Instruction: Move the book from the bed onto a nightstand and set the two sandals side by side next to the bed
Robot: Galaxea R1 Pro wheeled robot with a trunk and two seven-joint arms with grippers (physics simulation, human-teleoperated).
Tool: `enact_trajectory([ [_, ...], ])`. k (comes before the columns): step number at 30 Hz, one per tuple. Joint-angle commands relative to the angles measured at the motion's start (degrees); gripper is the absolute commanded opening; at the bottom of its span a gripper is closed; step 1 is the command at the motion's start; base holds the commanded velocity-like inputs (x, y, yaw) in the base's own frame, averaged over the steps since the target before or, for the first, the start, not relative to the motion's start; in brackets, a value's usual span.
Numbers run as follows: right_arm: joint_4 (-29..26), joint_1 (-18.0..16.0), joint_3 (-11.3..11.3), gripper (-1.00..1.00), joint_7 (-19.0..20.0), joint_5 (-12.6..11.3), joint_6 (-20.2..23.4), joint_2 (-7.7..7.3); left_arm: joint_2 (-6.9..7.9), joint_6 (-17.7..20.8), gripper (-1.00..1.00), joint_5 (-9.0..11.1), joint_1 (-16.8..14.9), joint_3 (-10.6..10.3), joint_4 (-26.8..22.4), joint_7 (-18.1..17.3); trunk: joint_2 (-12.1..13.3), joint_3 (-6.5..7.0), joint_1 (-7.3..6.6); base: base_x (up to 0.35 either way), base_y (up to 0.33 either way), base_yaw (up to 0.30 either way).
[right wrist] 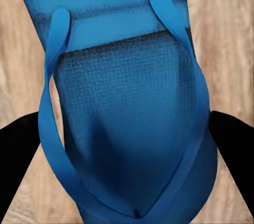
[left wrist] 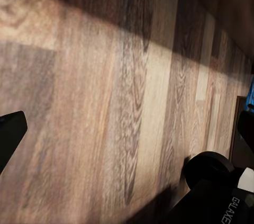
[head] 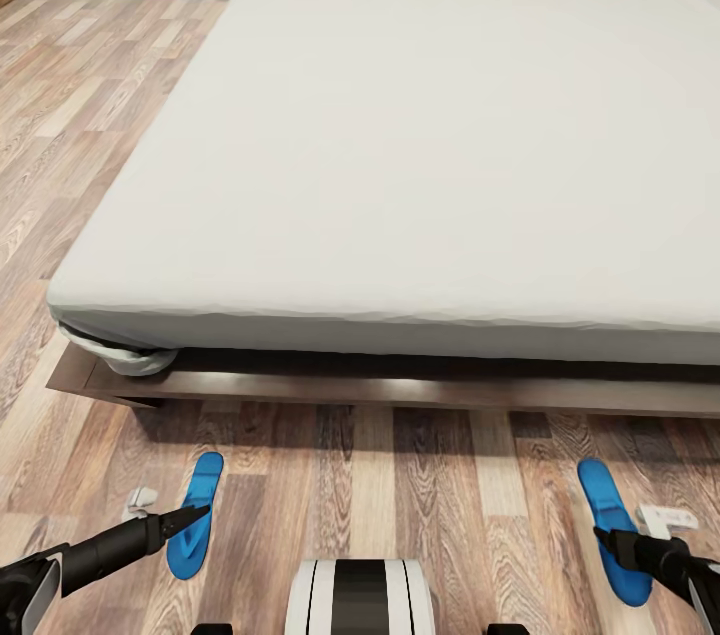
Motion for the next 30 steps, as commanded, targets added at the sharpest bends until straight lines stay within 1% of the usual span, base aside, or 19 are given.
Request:
enact_trajectory([
  [1, 0.0, 0.0, -0.2, -1.0, 0.5, 0.6, -0.8, 0.05, -0.02, 0.6, 1.0, 0.0, 0.0, 0.1, 0.0, -0.2, 0.0, -0.03, -0.01, 0.0, 0.0, 0.0],
  [2, 0.3, 0.0, -0.2, -1.0, -0.1, 0.6, -1.9, 0.05, -0.03, 0.6, 1.0, 0.0, 0.0, 0.1, 0.0, -0.2, 0.0, -0.03, -0.01, 0.0, 0.0, 0.0],
  [3, 1.7, 0.0, -0.2, -1.0, -1.5, 0.6, -3.8, 0.05, -0.04, 0.6, 1.0, 0.0, 0.0, 0.1, 0.0, -0.2, 0.0, -0.03, -0.01, 0.0, 0.0, 0.0],
  [4, 3.5, 0.0, -0.2, -1.0, -3.2, 0.6, -5.3, 0.03, -0.07, 0.6, 1.0, 0.0, 0.0, 0.1, 0.0, -0.2, 0.0, -0.03, -0.01, 0.0, 0.0, 0.0],
  [6, 7.8, -0.1, -0.1, -1.0, -8.0, 0.5, -7.7, -0.01, -0.11, 0.6, 1.0, -0.1, 0.0, 0.0, 0.0, -0.2, 0.0, -0.03, -0.01, 0.0, 0.0, 0.0],
  [8, 11.3, -0.1, -0.1, -1.0, -13.1, 0.4, -8.9, -0.07, -0.13, 0.6, 1.0, -0.1, 0.0, 0.0, 0.0, -0.2, 0.0, -0.03, -0.01, 0.0, 0.0, 0.0],
  [10, 12.4, -0.2, -0.2, -1.0, -14.9, 0.4, -9.3, -0.11, -0.12, 0.6, 1.0, -0.1, 0.0, 0.0, 0.0, 0.0, 0.0, -0.03, -0.01, 0.0, 0.0, 0.0],
  [14, 13.0, -0.2, -0.2, -1.0, -16.0, 0.4, -9.5, -0.12, -0.13, 0.6, 1.0, -0.1, 0.0, 0.0, 0.0, 1.6, 0.0, -0.03, -0.01, 0.0, 0.002, 0.0],
  [18, 13.1, -0.2, -0.2, -1.0, -16.1, 0.4, -9.6, -0.1, -0.13, 0.6, 1.0, -0.1, 0.0, 0.0, 0.0, 2.1, 0.0, -0.03, -0.01, 0.002, 0.098, 0.0],
  [21, 13.1, -0.2, -0.2, -1.0, -16.1, 0.4, -9.7, -0.1, -0.12, 0.6, 1.0, -0.1, 0.0, 0.0, 0.0, 2.3, 0.0, -0.03, -0.01, 0.055, 0.202, 0.0],
  [26, 13.1, -0.2, -0.2, -1.0, -16.1, 0.4, -11.7, -0.05, -0.12, 0.6, 1.0, -0.1, 0.0, -0.1, 0.0, 2.3, 0.0, -0.03, -0.01, 0.031, 0.258, 0.0],
  [30, 13.0, -0.2, -0.2, -1.0, -16.1, 0.4, -11.9, -0.04, -0.11, 0.6, 1.0, -0.2, 0.0, 0.0, 0.0, 2.3, 0.0, -0.03, -0.01, 0.003, 0.275, 0.0],
])
